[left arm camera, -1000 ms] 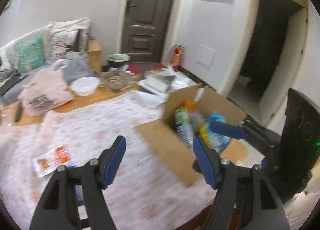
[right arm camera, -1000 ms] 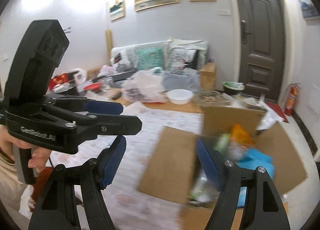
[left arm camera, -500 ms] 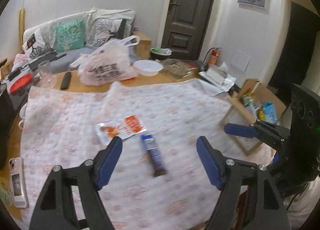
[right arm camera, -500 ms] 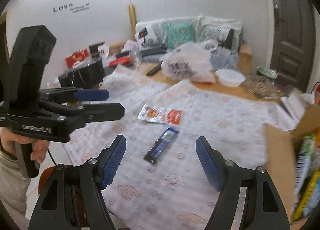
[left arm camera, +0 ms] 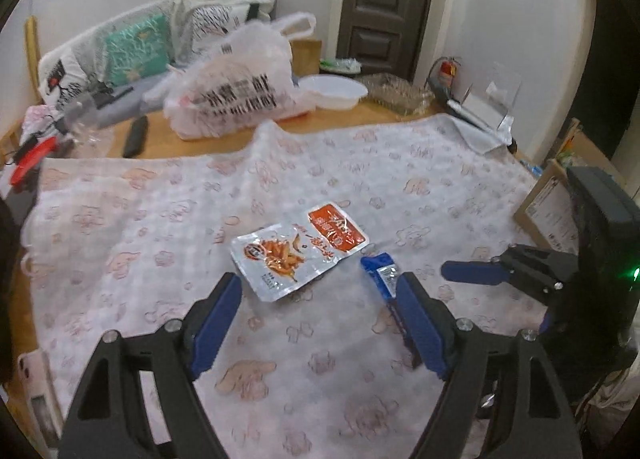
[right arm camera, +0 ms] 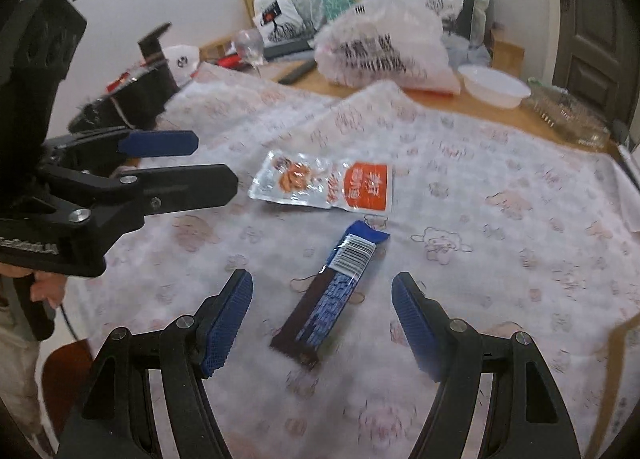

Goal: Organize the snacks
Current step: 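Grasp the orange-white pouch with the left gripper while the right grasps the chocolate bar, then lift the pouch and chocolate bar into the box with both grippers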

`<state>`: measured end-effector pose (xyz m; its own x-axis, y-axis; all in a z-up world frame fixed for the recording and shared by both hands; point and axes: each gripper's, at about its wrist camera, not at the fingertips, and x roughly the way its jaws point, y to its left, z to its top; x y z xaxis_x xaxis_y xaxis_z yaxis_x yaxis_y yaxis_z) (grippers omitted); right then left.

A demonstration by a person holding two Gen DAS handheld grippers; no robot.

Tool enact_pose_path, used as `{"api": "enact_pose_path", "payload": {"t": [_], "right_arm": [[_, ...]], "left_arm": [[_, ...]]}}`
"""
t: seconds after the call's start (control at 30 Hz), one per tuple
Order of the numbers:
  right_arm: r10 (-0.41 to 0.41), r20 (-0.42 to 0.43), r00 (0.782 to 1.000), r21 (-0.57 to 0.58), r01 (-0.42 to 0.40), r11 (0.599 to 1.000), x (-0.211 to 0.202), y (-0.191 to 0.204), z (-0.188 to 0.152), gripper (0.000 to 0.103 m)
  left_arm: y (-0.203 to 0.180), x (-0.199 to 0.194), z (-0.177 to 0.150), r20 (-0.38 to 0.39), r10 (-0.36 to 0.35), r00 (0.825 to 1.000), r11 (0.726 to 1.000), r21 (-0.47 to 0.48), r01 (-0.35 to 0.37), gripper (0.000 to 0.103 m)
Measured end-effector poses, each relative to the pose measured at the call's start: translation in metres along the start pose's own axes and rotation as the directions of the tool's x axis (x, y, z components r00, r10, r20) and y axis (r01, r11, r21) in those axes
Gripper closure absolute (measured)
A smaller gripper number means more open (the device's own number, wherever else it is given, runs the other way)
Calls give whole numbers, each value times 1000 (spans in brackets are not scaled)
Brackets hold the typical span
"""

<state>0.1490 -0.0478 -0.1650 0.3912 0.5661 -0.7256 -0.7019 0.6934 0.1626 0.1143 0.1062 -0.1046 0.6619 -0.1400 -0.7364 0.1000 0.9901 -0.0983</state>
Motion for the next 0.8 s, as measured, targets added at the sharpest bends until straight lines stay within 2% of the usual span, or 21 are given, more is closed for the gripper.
{"api": "enact_pose_path", "payload": {"t": [0.07,0.13,0.2,0.27,0.3,0.33,0.37,0.43,0.5,0.67,0.8], "right_arm": [[-5,-23,1000,-8,5,1000,17,-2,1,38],[-37,-50,998,-41,35,999,28,-3,1,56],[-76,-43,996,-79,73,994,30,-5,0,62],[-93,-42,995,-77,89,993,31,-14,2,73],[-101,-40,994,-75,98,992,31,-18,3,83],[-117,-35,993,-76,114,991,32,-22,3,86],[-130,-26,991,-77,127,989,32,-26,4,87],[-104,-23,994,-53,103,993,32,-34,6,88],[-79,-22,997,-28,78,997,32,-41,7,88],[-93,-17,996,26,93,995,32,-56,10,88],[-92,-14,996,47,93,995,30,-61,11,88]], "left_arm": [[1,13,4,-18,-10,1000,1000,0,10,26],[3,30,11,-40,-8,999,1000,12,9,26],[3,46,17,-61,3,998,1000,29,-1,26],[3,58,23,-75,14,997,999,46,-10,26],[2,65,25,-82,19,996,998,56,-14,26],[3,72,27,-87,22,996,998,63,-16,26],[3,77,29,-93,21,995,998,66,-15,26],[4,89,31,-109,8,994,997,72,0,27],[5,100,32,-125,-6,992,997,73,15,34],[12,111,37,-116,-23,993,996,82,32,34],[15,114,38,-139,-40,990,997,65,49,34]]}}
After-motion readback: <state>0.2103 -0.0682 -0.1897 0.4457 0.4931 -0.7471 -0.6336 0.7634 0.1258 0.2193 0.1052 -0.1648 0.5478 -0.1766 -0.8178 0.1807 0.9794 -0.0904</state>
